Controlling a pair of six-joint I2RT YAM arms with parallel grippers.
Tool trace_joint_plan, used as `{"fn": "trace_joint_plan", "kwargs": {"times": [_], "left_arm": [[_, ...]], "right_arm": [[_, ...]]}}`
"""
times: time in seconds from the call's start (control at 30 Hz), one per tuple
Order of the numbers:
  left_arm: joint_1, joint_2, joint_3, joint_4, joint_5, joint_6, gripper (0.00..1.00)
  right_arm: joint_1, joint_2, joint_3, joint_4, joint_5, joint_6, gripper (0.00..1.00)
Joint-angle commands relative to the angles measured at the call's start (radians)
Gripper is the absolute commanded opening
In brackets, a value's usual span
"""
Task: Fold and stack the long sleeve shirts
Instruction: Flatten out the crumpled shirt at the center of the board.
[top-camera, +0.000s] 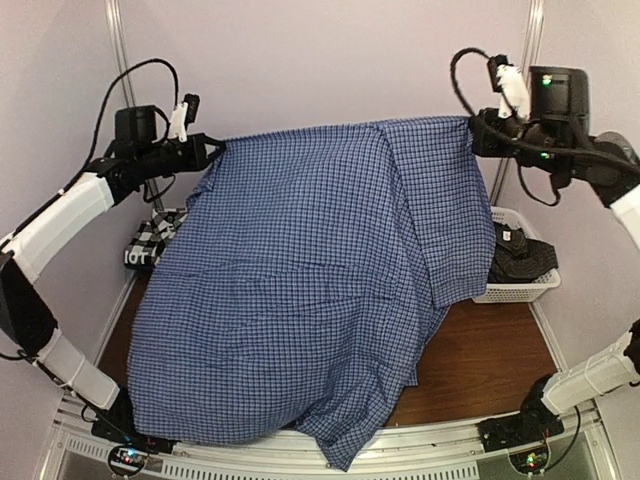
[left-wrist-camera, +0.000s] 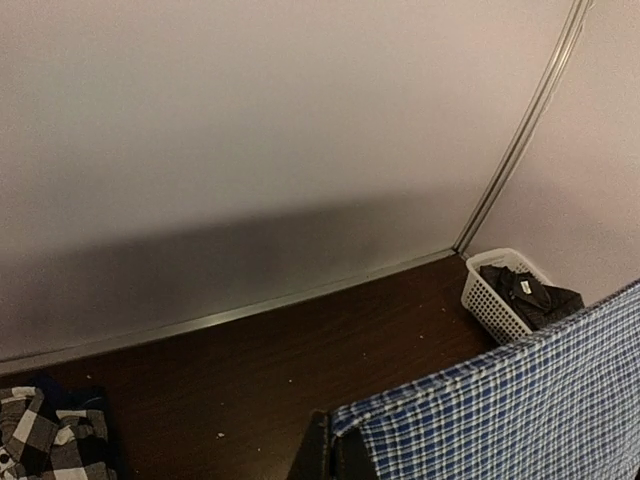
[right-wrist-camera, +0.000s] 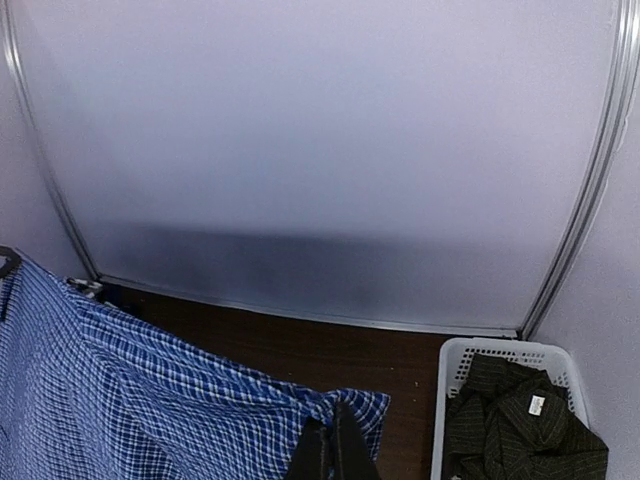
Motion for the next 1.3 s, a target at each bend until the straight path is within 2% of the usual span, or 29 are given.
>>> {"fn": "trace_joint_plan", "kwargs": {"times": [0.0,0.07,0.17,0.27,0.4,0.67,0.87,0.97,1.07,1.13,1.17,1.27], "left_arm": [[0.064,0.137,-0.019,0.118,-0.299,0.048,0.0],[0.068,0.221,-0.017,0.146,-0.332,0.063,0.0],[0.076,0.362,0.013,0.16,-0.35,0.076,0.0],[0.078,0.493,0.06,0.164,-0.334,0.086,0.0],[0.08,0.62,0.126,0.156,-0.316,0.094,0.0],[0.082,0.717,0.22,0.142,-0.359,0.127,0.0],[0.082,0.785,0.321,0.132,-0.477,0.166,0.02],[0.083,0.848,0.409,0.11,-0.544,0.199,0.16],[0.084,0.927,0.53,0.057,-0.627,0.227,0.42],[0.087,0.968,0.603,0.013,-0.675,0.237,0.55],[0.088,0.976,0.625,-0.001,-0.692,0.239,0.6],[0.091,0.954,0.629,-0.021,-0.703,0.229,0.68]], "right_arm": [[-0.309,0.067,-0.147,0.222,0.042,-0.051,0.0],[-0.389,0.166,-0.192,0.316,-0.076,-0.069,0.0],[-0.471,0.353,-0.173,0.385,-0.188,-0.07,0.0],[-0.524,0.519,-0.12,0.404,-0.271,-0.054,0.0],[-0.567,0.657,-0.065,0.41,-0.358,-0.029,0.0],[-0.603,0.795,-0.001,0.429,-0.4,-0.018,0.0],[-0.604,0.906,0.11,0.449,-0.386,-0.02,0.01],[-0.605,0.963,0.175,0.448,-0.343,-0.021,0.06],[-0.606,1.031,0.274,0.407,-0.309,-0.019,0.09],[-0.606,1.052,0.317,0.375,-0.3,-0.016,0.2],[-0.606,1.054,0.326,0.364,-0.296,-0.012,0.29],[-0.606,1.025,0.311,0.343,-0.294,-0.009,0.5]]}}
